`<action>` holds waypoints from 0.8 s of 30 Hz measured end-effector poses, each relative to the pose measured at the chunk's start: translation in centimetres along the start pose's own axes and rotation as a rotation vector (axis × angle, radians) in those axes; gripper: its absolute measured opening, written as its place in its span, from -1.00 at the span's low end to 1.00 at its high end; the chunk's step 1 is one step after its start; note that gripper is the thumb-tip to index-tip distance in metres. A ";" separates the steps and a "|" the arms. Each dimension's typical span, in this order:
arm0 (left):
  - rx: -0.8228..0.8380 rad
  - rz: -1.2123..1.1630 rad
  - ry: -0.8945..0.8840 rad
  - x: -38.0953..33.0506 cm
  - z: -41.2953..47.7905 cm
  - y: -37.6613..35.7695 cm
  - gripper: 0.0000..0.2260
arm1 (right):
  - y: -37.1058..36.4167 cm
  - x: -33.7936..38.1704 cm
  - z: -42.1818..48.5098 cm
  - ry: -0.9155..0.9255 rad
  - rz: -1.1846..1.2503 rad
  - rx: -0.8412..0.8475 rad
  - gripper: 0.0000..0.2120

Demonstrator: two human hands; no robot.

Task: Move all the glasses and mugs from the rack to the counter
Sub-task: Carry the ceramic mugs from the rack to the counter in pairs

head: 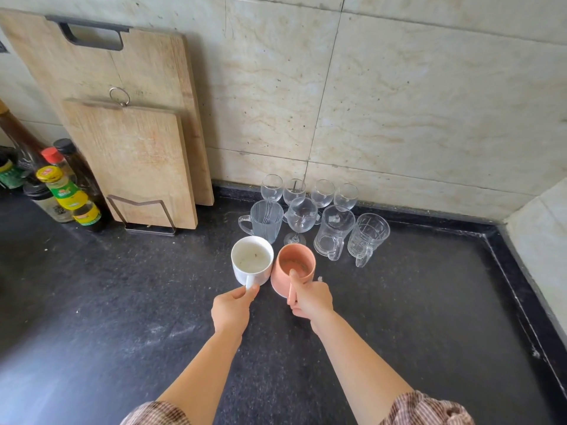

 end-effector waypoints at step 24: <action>-0.095 0.314 -0.228 -1.8 -7.0 13.0 -0.68 | -5.6 7.3 -10.7 0.663 -0.558 0.193 -0.84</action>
Point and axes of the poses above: each hand's wrist, its own z-axis towards the middle knuckle, its own y-axis out of the back of the hand, x = y × z, the point moved 9 cm from there along z, towards the middle knuckle, and after that the axes turned 13 degrees about y, right-handed, at the moved point
